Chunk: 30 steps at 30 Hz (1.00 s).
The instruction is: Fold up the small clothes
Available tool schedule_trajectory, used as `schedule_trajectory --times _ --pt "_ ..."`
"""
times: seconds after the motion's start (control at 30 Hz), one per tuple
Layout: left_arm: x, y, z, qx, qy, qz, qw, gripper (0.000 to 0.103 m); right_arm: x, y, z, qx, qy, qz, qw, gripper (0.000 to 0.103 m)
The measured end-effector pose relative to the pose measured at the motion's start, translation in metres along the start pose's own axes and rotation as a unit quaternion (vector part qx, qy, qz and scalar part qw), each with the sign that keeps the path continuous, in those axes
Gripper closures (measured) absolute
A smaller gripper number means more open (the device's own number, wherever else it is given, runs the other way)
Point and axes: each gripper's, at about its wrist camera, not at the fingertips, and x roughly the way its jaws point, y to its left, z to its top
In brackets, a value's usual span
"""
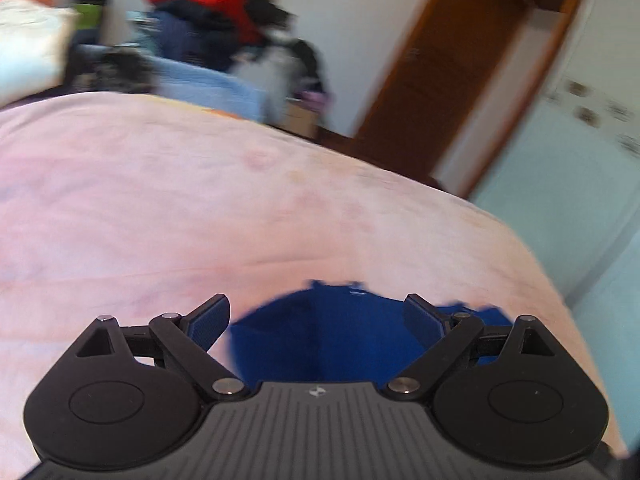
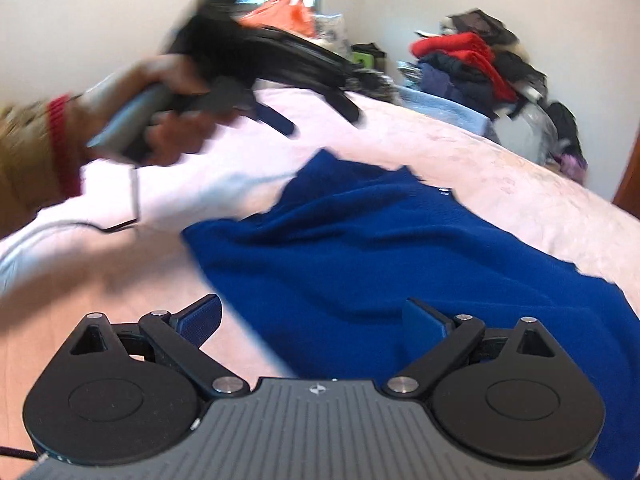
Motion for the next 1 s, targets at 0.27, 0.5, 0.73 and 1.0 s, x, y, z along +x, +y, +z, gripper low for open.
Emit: schedule_trajectory --times 0.27,0.5,0.73,1.0 --pt "0.077 0.0 0.013 -0.022 0.116 -0.052 0.9917 0.019 0.001 -0.017 -0.018 0.076 -0.007 0.014 0.997 0.004" --pt "0.104 0.002 0.004 -0.03 0.158 -0.055 0.9854 0.057 0.007 -0.017 -0.019 0.066 -0.009 0.02 0.998 0.003" --pt "0.102 0.013 0.007 -0.035 0.136 -0.024 0.9898 0.063 0.012 -0.016 -0.023 0.063 -0.004 0.02 0.998 0.0" --pt "0.108 0.012 -0.001 -0.035 0.16 -0.036 0.9859 0.085 0.018 -0.014 -0.025 0.059 -0.001 0.016 0.998 0.0"
